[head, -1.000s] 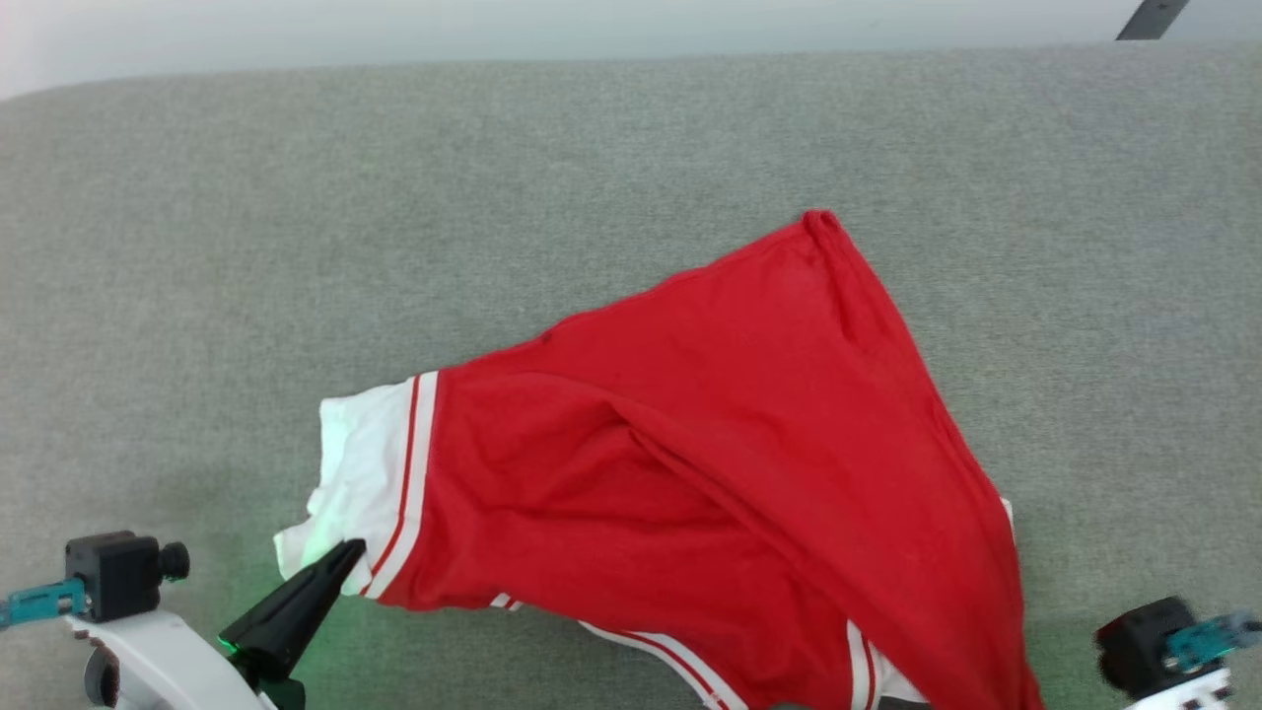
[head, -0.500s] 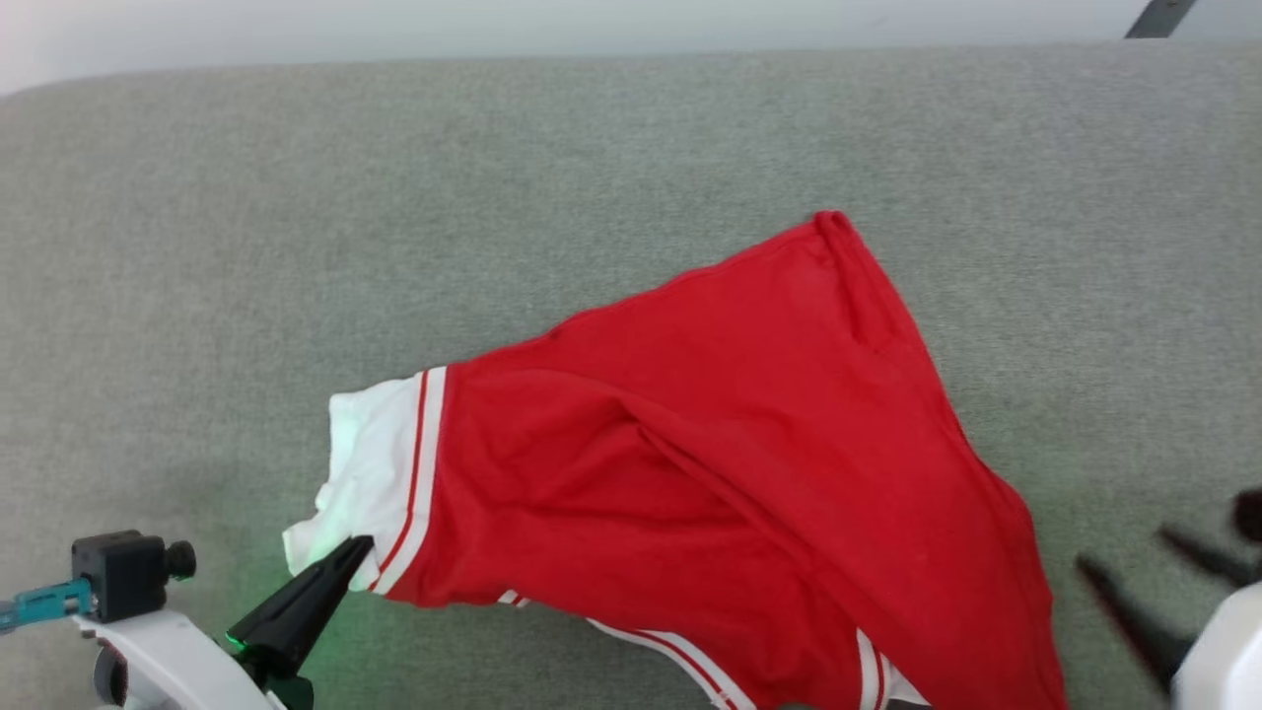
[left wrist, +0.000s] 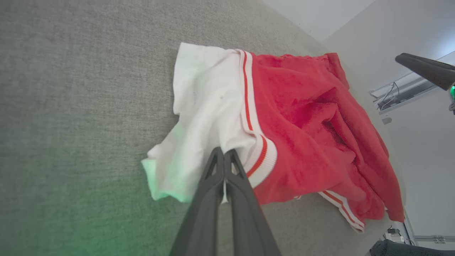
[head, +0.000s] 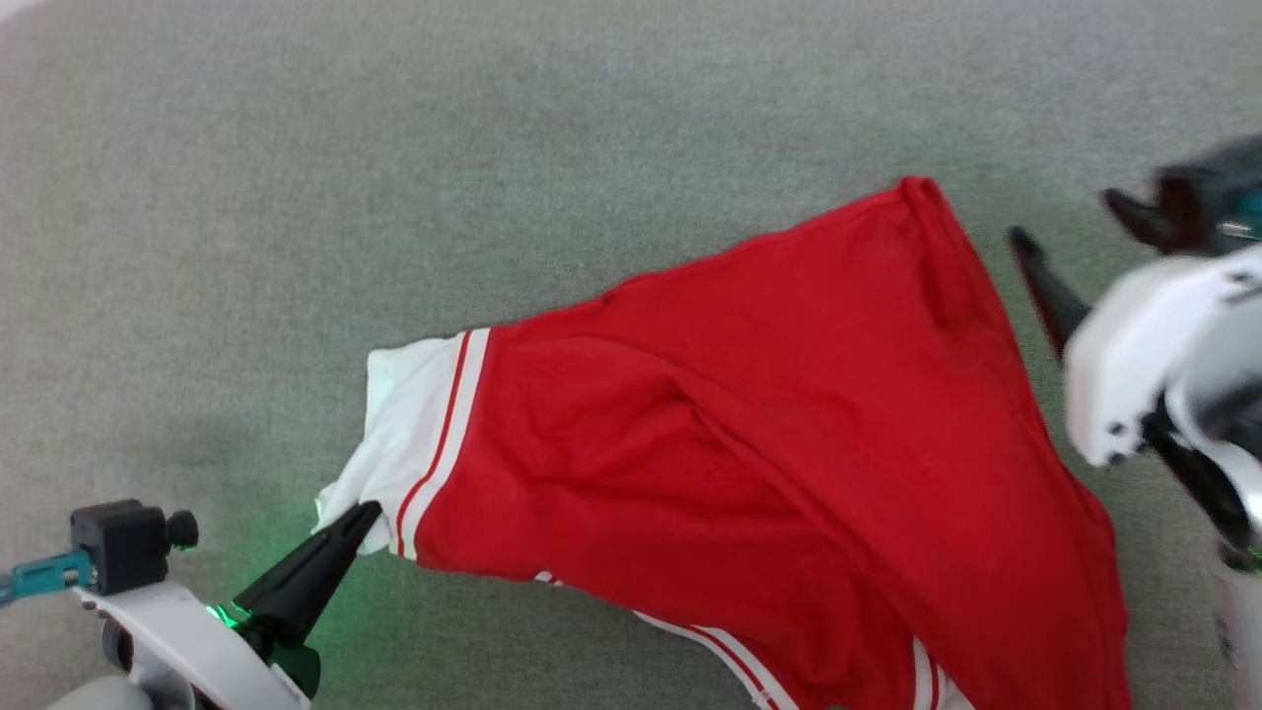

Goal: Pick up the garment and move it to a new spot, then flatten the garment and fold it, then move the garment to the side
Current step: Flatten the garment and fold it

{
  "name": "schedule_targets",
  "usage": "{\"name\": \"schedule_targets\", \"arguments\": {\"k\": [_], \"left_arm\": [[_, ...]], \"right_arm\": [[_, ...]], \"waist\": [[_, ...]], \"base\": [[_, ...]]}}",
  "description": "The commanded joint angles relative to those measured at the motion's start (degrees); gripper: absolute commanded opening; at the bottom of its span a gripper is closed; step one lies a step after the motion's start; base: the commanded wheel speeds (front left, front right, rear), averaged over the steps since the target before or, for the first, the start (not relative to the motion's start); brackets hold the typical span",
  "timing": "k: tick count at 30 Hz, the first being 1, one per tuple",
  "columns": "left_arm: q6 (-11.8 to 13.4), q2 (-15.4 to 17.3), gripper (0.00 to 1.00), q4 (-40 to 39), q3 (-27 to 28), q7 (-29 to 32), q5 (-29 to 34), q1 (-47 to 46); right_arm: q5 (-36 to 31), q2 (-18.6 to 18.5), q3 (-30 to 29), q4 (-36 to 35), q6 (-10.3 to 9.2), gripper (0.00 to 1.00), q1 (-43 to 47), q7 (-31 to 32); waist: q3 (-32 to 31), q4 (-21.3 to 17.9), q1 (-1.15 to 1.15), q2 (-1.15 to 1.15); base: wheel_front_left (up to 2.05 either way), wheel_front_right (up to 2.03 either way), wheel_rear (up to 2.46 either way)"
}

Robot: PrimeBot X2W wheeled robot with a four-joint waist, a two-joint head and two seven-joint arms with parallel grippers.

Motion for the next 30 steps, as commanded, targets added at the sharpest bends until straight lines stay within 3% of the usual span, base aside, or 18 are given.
{"name": "schedule_targets", "arguments": {"k": [1,7,16,17,18,19,30], "left_arm": [[0.15,-0.18,0.0,-0.13,-0.09,0.04,0.37,-0.62],[0.15,-0.44,0.0,-0.43,-0.44,0.04,0.53,-2.31],[0.16,-0.73,0.0,-0.46,-1.19,0.04,1.07,-4.64],[0.15,-0.79,0.0,-0.42,-1.23,0.04,0.93,-4.7],[0.15,-0.85,0.0,-0.32,-1.26,0.04,0.77,-4.77],[0.15,-0.89,0.0,-0.16,-1.32,0.04,0.61,-4.86],[0.15,1.05,0.0,-0.47,3.04,0.03,-2.06,-14.02]], "right_arm": [[-0.93,0.35,1.09,2.27,-0.09,1.0,-1.25,-0.62],[-3.18,2.71,4.38,16.62,-0.09,1.0,-8.57,-1.23],[-2.16,3.33,8.98,28.34,-0.09,1.0,-13.28,3.58],[-1.81,3.3,9.28,28.72,-0.08,0.51,-13.43,3.57],[-1.19,3.5,9.11,29.06,-0.08,0.18,-13.58,3.32],[-0.75,3.63,9.14,29.19,-0.08,0.0,-13.69,3.05],[-1.13,4.86,1.05,27.97,-0.09,0.0,-18.29,-7.56]], "waist": [[1.32,0.95,0.0,0.0],[3.74,1.77,0.0,0.0],[6.4,2.23,0.0,0.0],[6.37,2.18,0.0,0.0],[6.3,2.12,0.0,0.0],[6.12,2.05,0.0,0.0],[3.31,-0.34,0.0,0.0]], "base": [[0.0,0.0,0.0],[0.0,0.0,0.0],[0.0,0.0,0.0],[0.0,0.0,0.0],[0.0,0.0,0.0],[0.0,0.0,0.0],[0.0,0.0,0.0]]}}
